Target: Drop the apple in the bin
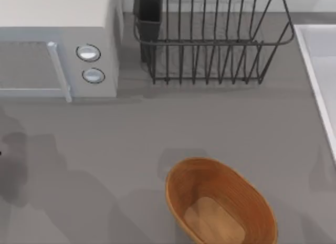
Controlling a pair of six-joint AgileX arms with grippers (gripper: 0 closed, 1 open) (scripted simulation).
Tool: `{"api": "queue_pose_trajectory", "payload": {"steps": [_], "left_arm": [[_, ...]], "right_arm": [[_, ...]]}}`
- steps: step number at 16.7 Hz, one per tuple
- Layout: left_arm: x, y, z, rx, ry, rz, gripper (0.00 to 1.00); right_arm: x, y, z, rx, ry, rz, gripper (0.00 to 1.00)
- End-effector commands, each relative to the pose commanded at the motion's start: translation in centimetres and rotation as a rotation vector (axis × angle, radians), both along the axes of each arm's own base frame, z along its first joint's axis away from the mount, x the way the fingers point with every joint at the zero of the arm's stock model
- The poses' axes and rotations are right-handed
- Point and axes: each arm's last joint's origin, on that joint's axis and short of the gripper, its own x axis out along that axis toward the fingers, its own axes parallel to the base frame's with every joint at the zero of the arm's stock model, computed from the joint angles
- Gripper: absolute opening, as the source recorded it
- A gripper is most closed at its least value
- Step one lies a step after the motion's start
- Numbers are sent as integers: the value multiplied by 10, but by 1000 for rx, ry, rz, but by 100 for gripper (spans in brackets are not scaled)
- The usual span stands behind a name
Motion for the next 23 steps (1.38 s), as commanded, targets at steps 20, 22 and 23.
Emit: {"api": "queue_pose_trajectory", "payload": {"steps": [20, 22, 23], "left_arm": [[0, 0, 0, 0, 0, 0, 0], [0, 0, 0, 0, 0, 0, 0], [0, 0, 0, 0, 0, 0, 0]], "right_arm": [[0, 0, 0, 0, 0, 0, 100], [0, 0, 0, 0, 0, 0, 100], [0, 0, 0, 0, 0, 0, 100]]}}
